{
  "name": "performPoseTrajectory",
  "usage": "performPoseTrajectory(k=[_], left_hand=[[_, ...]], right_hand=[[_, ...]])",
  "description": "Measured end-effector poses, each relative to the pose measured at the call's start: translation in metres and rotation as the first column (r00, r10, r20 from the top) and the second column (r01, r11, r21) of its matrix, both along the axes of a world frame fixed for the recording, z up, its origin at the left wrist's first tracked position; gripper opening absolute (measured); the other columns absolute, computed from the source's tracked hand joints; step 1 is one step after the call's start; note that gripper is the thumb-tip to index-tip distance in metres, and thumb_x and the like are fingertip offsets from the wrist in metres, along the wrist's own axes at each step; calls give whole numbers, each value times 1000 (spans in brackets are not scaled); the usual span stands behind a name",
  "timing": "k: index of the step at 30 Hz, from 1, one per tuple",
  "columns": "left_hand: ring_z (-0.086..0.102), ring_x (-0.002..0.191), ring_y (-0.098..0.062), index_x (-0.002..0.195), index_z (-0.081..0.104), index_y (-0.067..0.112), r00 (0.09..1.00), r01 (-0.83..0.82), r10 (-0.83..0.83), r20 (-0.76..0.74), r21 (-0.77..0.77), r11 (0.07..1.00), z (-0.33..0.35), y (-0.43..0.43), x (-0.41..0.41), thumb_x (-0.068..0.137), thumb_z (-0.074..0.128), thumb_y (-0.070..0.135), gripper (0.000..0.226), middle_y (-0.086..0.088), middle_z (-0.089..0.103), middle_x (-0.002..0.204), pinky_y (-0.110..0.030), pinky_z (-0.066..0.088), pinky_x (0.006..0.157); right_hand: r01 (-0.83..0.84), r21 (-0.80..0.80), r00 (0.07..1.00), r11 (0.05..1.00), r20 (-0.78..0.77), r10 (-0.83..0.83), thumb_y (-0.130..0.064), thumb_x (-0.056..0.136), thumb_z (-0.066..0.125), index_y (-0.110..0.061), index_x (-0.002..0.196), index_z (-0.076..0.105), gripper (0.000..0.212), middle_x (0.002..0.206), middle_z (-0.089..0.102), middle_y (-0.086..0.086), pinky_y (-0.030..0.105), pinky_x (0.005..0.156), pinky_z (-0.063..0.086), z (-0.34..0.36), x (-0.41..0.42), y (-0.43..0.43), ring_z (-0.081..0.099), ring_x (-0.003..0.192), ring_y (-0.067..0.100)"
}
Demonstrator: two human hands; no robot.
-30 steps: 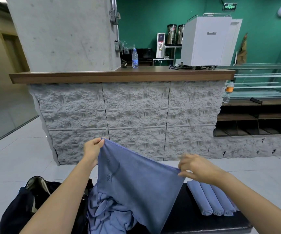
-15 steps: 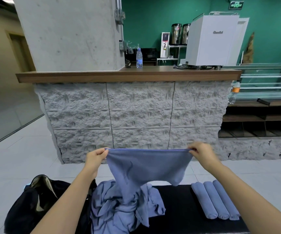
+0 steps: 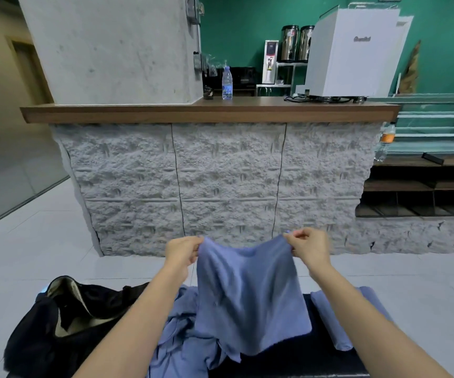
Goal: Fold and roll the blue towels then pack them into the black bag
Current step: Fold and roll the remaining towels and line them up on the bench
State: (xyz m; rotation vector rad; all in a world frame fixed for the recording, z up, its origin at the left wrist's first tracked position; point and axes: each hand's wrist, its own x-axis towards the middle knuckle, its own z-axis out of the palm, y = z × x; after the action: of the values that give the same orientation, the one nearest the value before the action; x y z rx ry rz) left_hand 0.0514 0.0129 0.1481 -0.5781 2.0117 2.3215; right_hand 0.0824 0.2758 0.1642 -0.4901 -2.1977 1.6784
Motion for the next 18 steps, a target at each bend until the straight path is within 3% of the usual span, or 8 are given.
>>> performPoseTrajectory(k=[3,5,10,12,14,16,18], left_hand=[[53,58,-15,76,71,9,988,91,-97,-122,-58,994,5,55,9,81,71,8,5,-4,64,62,-21,46,54],[52,65,-14,76,74,9,969,140,-160,-188,-117,983,6,76,12,82,70,9,7,-5,64,67,-26,44,63],[62,76,-9,93,75,7,942,141,-188,-277,-179,974,11,81,22,85,67,11,12,-1,72,83,-27,52,75],[67,83,-6,94,75,10,911,212,-271,-310,-211,954,12,76,27,85,68,15,12,2,74,87,-22,54,79],[69,87,-11,95,73,10,872,318,-364,-328,-186,930,12,71,29,81,72,13,14,-2,75,89,-22,55,81],[69,84,-9,94,71,5,859,324,-384,-338,-220,920,13,67,27,81,72,6,13,-4,74,88,-21,54,79],[65,74,3,91,69,6,857,287,-364,-365,-247,925,18,64,23,84,65,-1,11,1,71,84,-12,49,71]], right_hand=[[-121,108,990,987,-65,128,-12,81,71,-14,62,64,21,63,67,6,40,64,58,-3,2,-48,65,59,22],[-162,223,978,961,-98,187,-18,82,70,-14,64,64,20,62,68,3,41,64,57,-4,6,-65,66,62,21],[-196,220,960,956,-154,233,-14,85,67,-21,66,61,21,66,68,1,45,68,56,-4,15,-68,67,67,20],[-254,166,945,953,-166,281,-9,87,63,-21,73,66,19,73,71,3,41,73,57,-3,18,-65,68,71,18],[-377,-18,915,926,-166,369,-3,91,56,-11,87,70,17,84,73,10,35,75,58,1,23,-61,70,78,19],[-469,-186,880,863,-181,439,2,92,52,-4,99,67,18,93,72,13,28,72,58,6,26,-53,70,81,20],[-447,-128,884,885,-216,415,4,90,54,-8,105,64,21,96,68,4,20,69,55,6,24,-36,64,83,16]])
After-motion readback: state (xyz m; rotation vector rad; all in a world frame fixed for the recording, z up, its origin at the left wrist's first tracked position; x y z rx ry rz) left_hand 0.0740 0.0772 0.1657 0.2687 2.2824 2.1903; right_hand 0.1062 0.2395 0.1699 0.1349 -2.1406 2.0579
